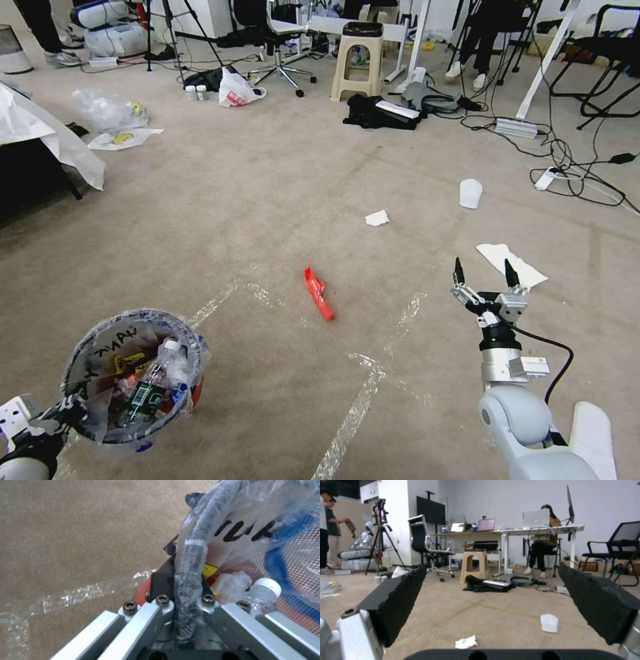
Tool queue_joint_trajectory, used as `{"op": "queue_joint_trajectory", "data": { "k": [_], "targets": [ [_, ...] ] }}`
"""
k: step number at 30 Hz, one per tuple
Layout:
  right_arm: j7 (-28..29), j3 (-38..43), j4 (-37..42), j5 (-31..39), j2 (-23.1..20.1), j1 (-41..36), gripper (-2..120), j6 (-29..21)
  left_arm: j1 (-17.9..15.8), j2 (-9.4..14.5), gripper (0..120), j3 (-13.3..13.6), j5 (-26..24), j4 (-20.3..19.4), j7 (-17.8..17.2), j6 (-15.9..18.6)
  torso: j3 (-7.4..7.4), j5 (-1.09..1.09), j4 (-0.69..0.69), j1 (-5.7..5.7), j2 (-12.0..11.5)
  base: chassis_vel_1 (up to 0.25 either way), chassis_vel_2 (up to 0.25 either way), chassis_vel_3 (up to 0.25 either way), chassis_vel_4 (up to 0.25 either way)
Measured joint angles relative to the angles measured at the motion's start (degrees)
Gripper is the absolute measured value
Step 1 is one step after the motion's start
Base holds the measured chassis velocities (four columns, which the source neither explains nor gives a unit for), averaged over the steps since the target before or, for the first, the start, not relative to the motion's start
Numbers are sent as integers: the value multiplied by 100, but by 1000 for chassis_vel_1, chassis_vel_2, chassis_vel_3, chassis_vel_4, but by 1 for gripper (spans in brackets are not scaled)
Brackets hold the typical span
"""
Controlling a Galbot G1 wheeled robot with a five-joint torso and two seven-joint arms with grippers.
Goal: Pick up the trash bin and place the garbage on the floor into it.
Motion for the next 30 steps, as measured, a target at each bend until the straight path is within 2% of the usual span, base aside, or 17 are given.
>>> {"op": "queue_joint_trajectory", "data": {
  "k": [30],
  "targets": [
    [-90, -53, -129, 59, -31, 129, 100, 150, -36, 6, 0, -8, -7, 10, -2, 2, 1, 0, -1, 1, 0, -107, 106, 105, -107]
  ]
}}
